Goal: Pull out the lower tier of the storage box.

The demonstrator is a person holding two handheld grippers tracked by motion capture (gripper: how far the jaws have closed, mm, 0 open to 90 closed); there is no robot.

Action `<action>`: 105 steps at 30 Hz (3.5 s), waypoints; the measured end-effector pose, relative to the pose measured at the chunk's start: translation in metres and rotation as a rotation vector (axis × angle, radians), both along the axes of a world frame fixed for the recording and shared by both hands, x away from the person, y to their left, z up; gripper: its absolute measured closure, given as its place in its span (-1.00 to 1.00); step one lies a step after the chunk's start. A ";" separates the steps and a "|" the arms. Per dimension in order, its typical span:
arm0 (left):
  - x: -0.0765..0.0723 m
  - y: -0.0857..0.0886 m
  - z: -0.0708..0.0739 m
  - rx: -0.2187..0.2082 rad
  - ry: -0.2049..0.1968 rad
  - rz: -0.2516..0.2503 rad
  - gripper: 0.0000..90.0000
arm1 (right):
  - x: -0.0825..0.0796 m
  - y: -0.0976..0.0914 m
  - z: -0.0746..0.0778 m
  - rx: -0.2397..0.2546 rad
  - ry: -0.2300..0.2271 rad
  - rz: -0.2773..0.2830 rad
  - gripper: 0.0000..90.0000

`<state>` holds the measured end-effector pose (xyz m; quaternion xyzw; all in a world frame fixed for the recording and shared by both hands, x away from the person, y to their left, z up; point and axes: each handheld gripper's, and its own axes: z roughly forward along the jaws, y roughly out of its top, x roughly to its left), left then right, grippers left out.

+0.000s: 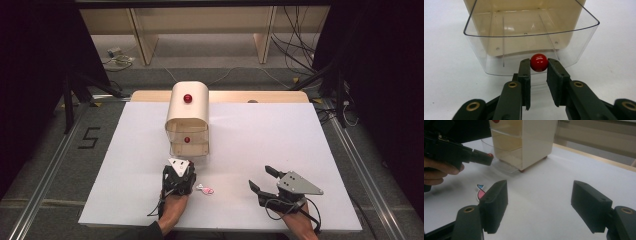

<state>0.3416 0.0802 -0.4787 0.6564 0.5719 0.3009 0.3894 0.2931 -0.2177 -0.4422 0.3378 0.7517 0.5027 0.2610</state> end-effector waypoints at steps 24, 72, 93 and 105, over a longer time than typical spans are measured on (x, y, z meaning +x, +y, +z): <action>-0.002 0.008 0.011 -0.070 0.081 -0.092 0.16 | 0.001 0.000 0.000 0.002 -0.001 -0.002 -0.32; -0.002 0.008 0.041 -0.114 0.020 -0.552 -0.37 | 0.001 -0.002 -0.001 0.010 -0.003 -0.002 -0.32; 0.008 0.028 0.051 -0.192 -0.045 -0.475 -0.36 | 0.001 -0.002 0.000 0.009 -0.004 -0.001 -0.32; 0.016 0.043 0.051 -0.206 -0.056 -0.368 0.34 | 0.001 -0.002 -0.001 0.009 -0.004 -0.001 -0.32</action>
